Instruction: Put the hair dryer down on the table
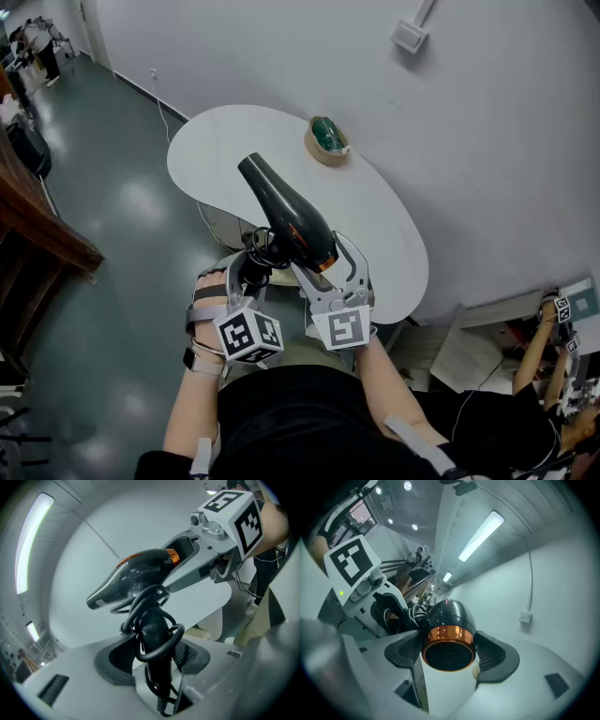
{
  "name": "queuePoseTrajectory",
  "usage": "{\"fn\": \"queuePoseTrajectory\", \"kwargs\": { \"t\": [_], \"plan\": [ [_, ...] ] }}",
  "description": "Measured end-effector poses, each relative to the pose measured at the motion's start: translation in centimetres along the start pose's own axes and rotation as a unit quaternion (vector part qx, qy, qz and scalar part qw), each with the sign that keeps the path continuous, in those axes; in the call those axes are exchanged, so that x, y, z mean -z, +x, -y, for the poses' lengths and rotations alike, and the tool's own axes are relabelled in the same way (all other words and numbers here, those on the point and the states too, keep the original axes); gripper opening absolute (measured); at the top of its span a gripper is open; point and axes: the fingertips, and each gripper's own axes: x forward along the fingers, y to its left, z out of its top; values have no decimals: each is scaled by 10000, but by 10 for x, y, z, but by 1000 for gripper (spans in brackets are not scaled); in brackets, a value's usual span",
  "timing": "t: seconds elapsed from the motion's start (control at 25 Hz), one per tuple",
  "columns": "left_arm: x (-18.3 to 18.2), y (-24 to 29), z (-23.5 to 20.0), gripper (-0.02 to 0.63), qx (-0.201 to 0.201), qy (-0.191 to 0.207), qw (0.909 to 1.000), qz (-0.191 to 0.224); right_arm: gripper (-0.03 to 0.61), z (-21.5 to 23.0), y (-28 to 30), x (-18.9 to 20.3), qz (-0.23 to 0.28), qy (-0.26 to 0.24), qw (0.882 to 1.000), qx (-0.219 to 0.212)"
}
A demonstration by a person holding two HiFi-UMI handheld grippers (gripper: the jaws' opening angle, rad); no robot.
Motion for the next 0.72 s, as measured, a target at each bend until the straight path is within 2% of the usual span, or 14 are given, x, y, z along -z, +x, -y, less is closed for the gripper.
{"fn": "queuePoseTrajectory", "kwargs": {
  "t": [0.36,0.72],
  "plan": [
    [32,-21,-24,222,-248,-34,9997,27,368,-32,18,-26,100,-34,9999,-53],
    [46,19,-56,222,-346,13,9992,-176,370,-22,72,-16,179,72,9997,-153]
  ]
}}
